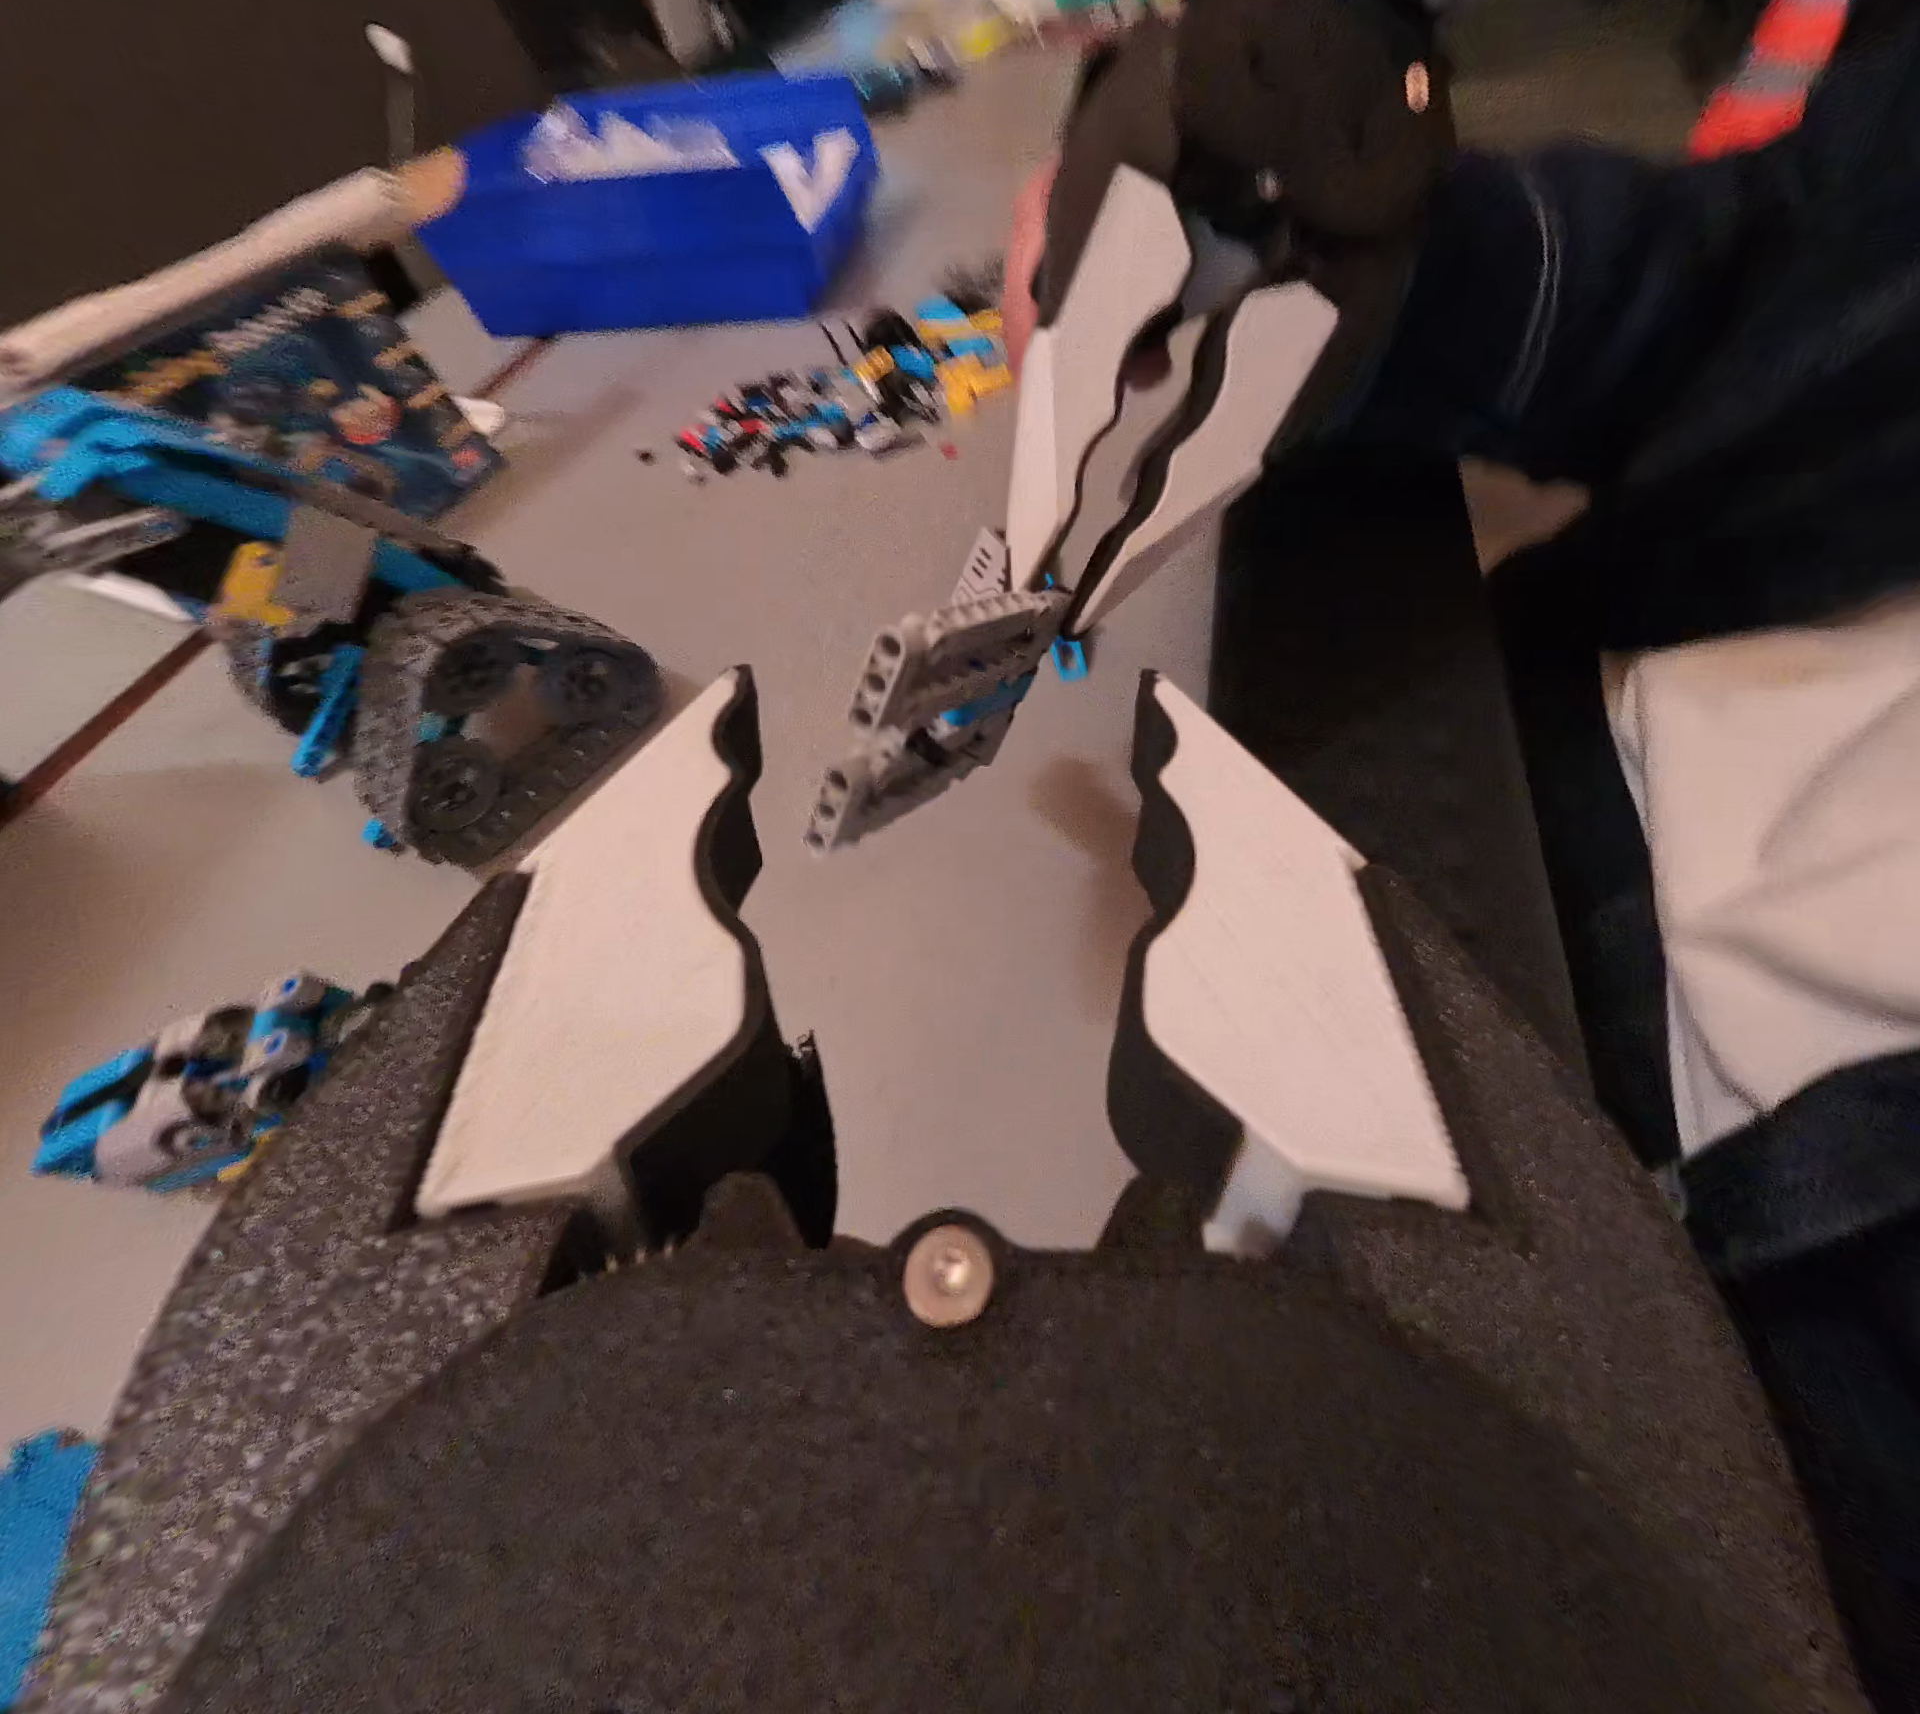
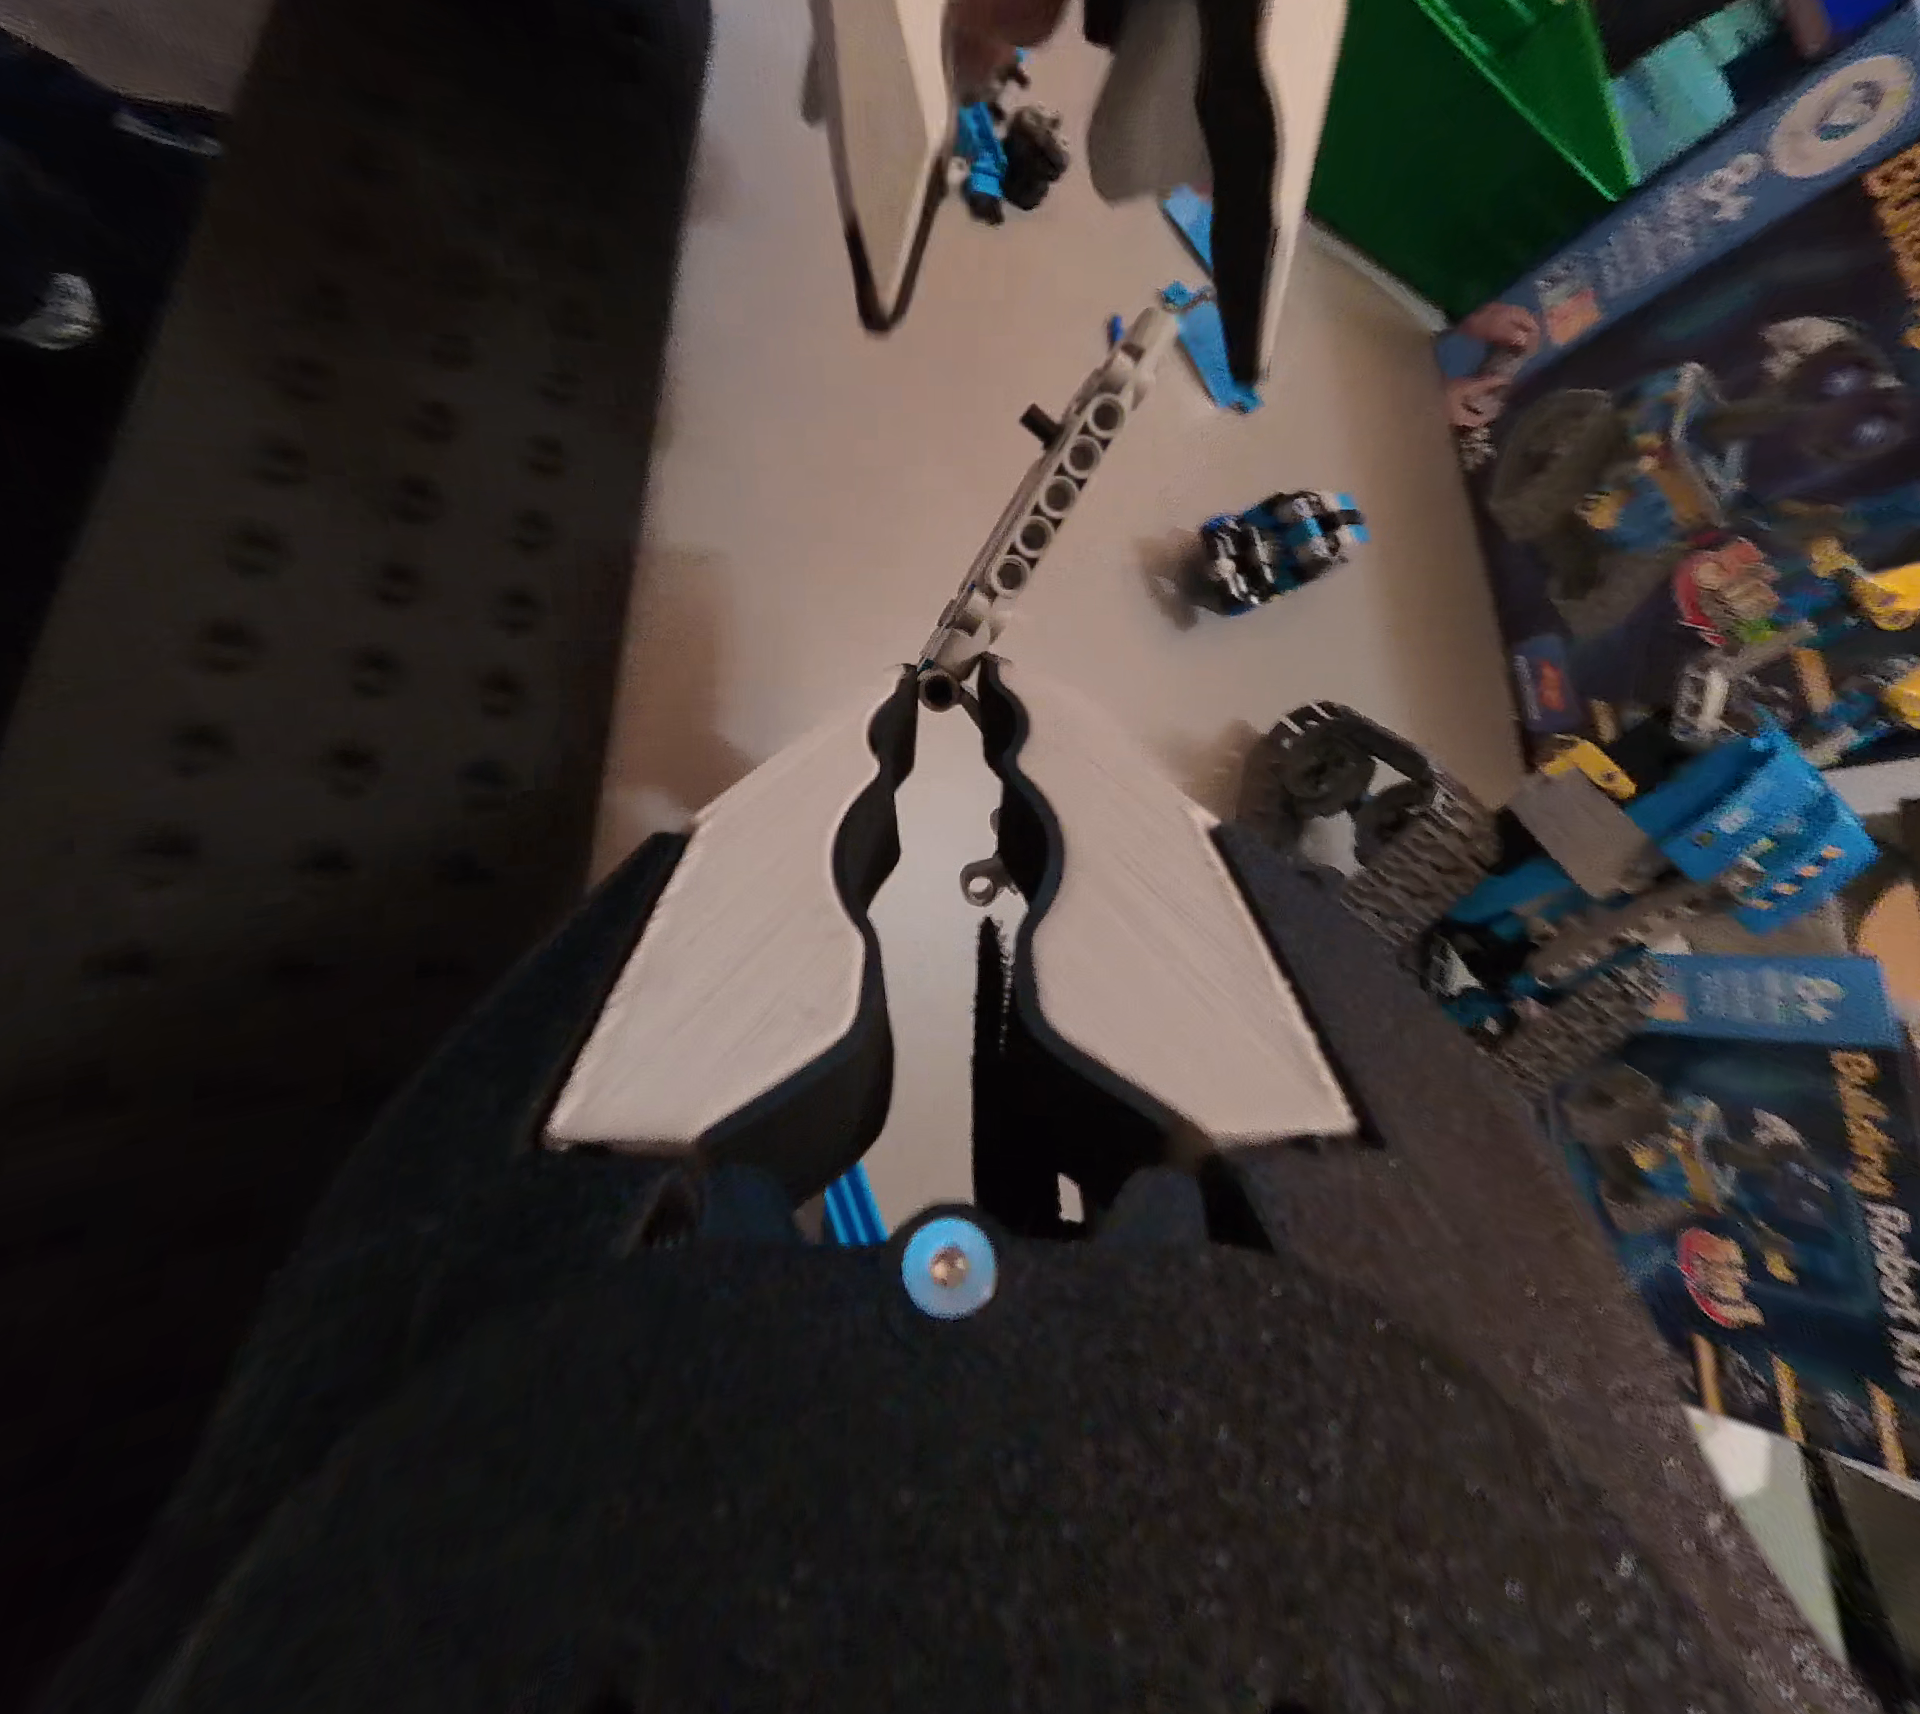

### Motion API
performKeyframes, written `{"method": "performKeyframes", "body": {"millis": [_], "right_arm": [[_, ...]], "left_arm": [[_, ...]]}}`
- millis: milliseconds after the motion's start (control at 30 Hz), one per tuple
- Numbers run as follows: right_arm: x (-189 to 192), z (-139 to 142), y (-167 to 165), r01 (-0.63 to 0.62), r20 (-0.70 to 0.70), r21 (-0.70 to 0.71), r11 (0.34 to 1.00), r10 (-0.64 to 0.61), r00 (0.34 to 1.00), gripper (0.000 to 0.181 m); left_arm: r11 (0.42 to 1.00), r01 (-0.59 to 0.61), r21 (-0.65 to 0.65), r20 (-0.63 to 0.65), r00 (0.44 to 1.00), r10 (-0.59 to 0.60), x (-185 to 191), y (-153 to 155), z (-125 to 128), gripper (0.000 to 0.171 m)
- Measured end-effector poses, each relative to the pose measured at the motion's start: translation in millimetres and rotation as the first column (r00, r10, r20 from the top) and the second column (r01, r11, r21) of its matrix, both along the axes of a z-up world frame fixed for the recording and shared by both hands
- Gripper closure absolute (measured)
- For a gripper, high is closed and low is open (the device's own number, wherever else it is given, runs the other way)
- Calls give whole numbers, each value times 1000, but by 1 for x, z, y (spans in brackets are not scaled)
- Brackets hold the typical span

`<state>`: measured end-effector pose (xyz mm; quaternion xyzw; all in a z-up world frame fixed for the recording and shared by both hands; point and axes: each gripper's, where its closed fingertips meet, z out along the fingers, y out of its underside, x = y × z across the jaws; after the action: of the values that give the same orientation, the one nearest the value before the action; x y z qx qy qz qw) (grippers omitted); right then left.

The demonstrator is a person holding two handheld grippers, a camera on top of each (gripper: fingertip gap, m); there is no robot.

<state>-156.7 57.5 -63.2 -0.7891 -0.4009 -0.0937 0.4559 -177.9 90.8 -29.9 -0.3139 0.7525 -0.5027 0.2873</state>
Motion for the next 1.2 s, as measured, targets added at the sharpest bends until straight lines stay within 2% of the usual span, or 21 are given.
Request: {"method": "performKeyframes", "body": {"millis": [33,100,200,233,333,400,467,567,633,700,767,833,900,933,967,1033,1067,1167,1200], "right_arm": [[-4,0,-1,-18,-12,-3,1000,18,1000,171],[-10,-2,-6,-48,-47,-32,998,47,998,171],[-7,-2,-12,-39,-69,-60,997,35,997,172],[-2,-1,-12,-22,-80,-57,998,18,997,172],[13,16,-8,39,-201,44,998,-29,979,171],[23,40,-9,89,-355,167,982,-24,934,164],[34,56,-12,139,-536,214,967,-3,844,160],[33,60,-9,137,-772,159,978,37,635,152],[34,62,-3,147,-852,173,974,73,519,148],[39,68,-4,134,-911,201,970,135,390,157],[40,75,-10,62,-952,197,978,176,252,155],[46,83,-18,40,-961,225,973,215,175,147],[58,91,-27,40,-961,258,965,252,114,142],[64,88,-27,50,-967,233,971,226,120,136],[64,77,-24,41,-973,179,983,170,158,127],[44,58,-20,-59,-971,80,995,91,221,123],[33,52,-18,-100,-968,54,994,76,238,126],[15,37,-13,-171,-961,-12,985,36,274,157],[15,37,-12,-162,-961,-11,987,35,275,159]], "left_arm": [[998,63,23,-41,997,-62,1,-8,-6,102],[978,206,-13,-119,971,-206,-3,-26,-13,128],[963,268,31,-172,950,-259,3,-34,-30,156],[960,275,45,-169,950,-264,4,-35,-33,164],[980,196,26,-79,978,-193,17,-33,-25,166],[989,121,-83,-6,993,-122,24,-28,-9,166],[955,74,-287,54,997,-61,26,-23,12,166],[851,37,-524,69,998,-1,26,-14,24,166],[768,59,-637,65,998,-23,23,-15,24,166],[718,73,-692,63,997,-41,22,-13,27,166],[688,98,-719,61,995,-79,20,-13,29,166],[637,116,-762,41,990,-132,18,-14,27,166],[629,111,-769,21,989,-149,17,-13,24,167],[633,114,-766,19,988,-155,16,-14,23,167],[637,127,-761,17,984,-176,14,-18,22,166],[660,146,-737,-5,975,-221,12,-28,16,167],[672,154,-724,-15,971,-238,11,-32,13,167],[691,144,-708,-30,972,-234,13,-34,9,166],[685,135,-716,-36,973,-230,14,-33,8,167]]}}
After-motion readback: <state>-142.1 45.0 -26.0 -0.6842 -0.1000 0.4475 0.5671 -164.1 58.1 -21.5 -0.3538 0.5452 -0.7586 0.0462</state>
